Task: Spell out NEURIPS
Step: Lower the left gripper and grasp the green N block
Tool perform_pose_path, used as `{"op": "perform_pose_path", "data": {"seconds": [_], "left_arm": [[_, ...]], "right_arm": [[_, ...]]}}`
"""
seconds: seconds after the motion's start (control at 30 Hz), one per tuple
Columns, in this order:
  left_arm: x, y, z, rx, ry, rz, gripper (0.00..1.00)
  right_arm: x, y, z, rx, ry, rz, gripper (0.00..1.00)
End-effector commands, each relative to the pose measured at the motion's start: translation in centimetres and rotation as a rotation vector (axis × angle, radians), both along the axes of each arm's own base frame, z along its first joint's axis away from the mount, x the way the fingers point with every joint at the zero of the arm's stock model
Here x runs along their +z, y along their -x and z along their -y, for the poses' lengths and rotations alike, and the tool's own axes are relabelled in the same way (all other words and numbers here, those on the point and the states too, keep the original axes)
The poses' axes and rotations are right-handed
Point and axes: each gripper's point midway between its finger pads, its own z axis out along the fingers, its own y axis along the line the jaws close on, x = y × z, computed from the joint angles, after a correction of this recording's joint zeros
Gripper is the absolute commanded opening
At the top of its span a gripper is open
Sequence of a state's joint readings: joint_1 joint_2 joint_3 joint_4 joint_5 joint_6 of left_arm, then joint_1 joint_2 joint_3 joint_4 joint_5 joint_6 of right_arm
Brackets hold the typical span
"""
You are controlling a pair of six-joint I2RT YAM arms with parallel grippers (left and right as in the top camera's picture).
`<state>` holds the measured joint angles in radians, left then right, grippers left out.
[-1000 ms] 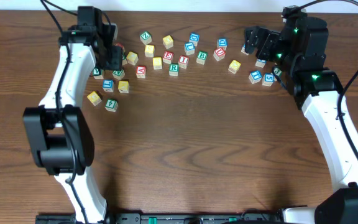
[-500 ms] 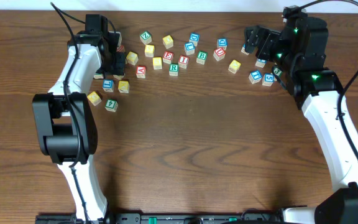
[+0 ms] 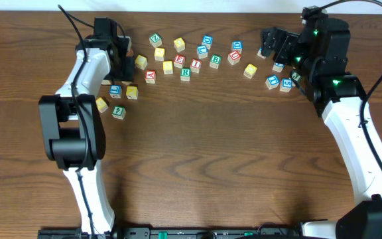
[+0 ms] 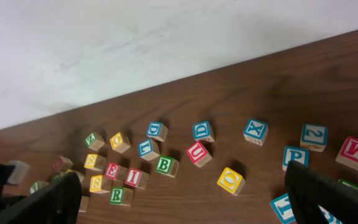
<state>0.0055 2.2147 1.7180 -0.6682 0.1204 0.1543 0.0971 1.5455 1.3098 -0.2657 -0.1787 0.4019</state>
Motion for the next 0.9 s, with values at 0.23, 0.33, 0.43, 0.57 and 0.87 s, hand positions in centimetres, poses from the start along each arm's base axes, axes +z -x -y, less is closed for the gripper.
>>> {"op": "perform_pose_path", "data": {"seconds": [0.23,0.33,0.43,0.57,0.87], "left_arm": [[-2.0,0.1,-0.3,0.011,-0.007,-0.031,0.29],[-2.0,0.1,-0.3,0.011,-0.007,-0.031,0.24],[-1.7,0.1,-0.3,0.011,-0.007,-0.03,0.23],[0.6,0.1,-0.3,0.015,-0.006,0.001,0.22],[10.5,0.5,-0.2,0.11,0.037,0.162,0.22]], "right_arm": [[0.8,-0.1,-0.1,-0.008,-0.006,0.016,0.99],[0.8,-0.1,-0.1,-0.008,-0.006,0.016,0.99],[0.8,-0.1,-0.1,-0.008,-0.006,0.016,0.99],[0.8,-0.1,-0.1,-0.008,-0.006,0.016,0.99],[0.8,-0.1,-0.1,-0.008,-0.006,0.016,0.99]]}}
